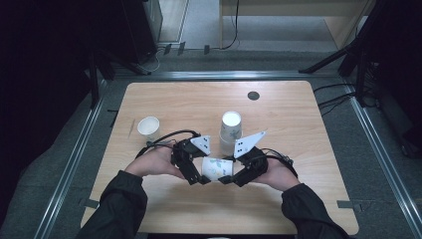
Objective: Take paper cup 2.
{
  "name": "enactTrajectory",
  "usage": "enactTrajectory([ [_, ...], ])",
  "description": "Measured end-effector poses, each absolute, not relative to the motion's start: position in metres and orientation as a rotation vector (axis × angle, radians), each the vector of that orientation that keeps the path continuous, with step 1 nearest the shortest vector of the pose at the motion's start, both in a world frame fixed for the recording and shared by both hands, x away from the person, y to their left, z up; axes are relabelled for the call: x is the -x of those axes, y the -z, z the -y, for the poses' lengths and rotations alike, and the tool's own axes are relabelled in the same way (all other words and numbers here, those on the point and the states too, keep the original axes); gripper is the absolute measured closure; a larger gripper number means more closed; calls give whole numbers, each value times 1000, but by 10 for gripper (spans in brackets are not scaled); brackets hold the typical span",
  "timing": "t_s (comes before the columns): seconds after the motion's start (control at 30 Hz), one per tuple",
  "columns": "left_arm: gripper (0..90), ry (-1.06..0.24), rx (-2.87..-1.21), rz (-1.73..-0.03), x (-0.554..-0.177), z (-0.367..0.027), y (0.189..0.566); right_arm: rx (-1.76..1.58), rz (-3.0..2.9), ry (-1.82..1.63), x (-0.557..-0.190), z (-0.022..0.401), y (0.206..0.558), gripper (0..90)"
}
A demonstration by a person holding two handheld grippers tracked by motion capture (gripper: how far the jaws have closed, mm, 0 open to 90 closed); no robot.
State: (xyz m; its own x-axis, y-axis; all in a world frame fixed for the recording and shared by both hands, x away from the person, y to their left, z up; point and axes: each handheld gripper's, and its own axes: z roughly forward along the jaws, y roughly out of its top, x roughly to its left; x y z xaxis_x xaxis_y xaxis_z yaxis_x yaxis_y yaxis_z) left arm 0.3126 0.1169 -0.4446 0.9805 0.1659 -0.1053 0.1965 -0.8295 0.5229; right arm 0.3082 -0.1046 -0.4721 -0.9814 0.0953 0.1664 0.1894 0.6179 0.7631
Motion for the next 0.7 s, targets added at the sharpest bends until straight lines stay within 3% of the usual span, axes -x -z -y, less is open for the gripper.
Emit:
enactTrajectory([
  [0.7,86,71,-2383,-372,-303,-139,454,281,2664,1395,-310,120,461,345],
])
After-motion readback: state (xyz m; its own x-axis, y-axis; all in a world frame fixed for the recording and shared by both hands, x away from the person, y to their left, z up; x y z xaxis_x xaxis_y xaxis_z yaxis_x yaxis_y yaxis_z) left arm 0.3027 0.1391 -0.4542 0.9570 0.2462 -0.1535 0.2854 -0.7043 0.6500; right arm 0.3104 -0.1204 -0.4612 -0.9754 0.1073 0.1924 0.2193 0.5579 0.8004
